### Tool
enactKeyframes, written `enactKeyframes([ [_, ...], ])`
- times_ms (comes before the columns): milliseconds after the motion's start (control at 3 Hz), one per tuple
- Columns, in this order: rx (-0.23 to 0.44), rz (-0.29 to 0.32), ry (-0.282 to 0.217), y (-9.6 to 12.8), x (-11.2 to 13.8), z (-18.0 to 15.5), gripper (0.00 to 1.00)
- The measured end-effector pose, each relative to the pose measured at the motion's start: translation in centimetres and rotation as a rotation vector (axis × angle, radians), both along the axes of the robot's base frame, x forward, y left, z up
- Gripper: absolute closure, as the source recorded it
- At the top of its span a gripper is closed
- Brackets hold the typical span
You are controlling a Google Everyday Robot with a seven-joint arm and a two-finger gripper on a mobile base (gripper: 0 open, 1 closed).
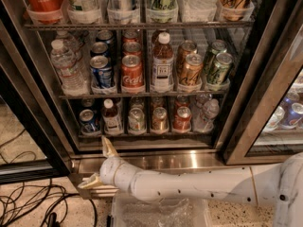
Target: Pick pepsi can from bottom shelf of fridge
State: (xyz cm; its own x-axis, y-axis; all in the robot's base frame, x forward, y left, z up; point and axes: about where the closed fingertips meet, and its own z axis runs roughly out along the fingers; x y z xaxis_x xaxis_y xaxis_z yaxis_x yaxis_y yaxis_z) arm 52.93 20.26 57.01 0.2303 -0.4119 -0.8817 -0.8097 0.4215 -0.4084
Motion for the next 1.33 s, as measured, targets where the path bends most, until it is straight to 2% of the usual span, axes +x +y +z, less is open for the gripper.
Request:
enactKeyframes([
  [333, 0.000, 0.000, 0.000, 0.0, 0.0, 0.0, 0.00],
  [667, 0.022, -0.041, -0.021, 0.4, -0.1, -0.2, 0.00],
  [1333, 0.118, -0.189, -0.160, 2.2, 1.0, 0.8, 0.00],
])
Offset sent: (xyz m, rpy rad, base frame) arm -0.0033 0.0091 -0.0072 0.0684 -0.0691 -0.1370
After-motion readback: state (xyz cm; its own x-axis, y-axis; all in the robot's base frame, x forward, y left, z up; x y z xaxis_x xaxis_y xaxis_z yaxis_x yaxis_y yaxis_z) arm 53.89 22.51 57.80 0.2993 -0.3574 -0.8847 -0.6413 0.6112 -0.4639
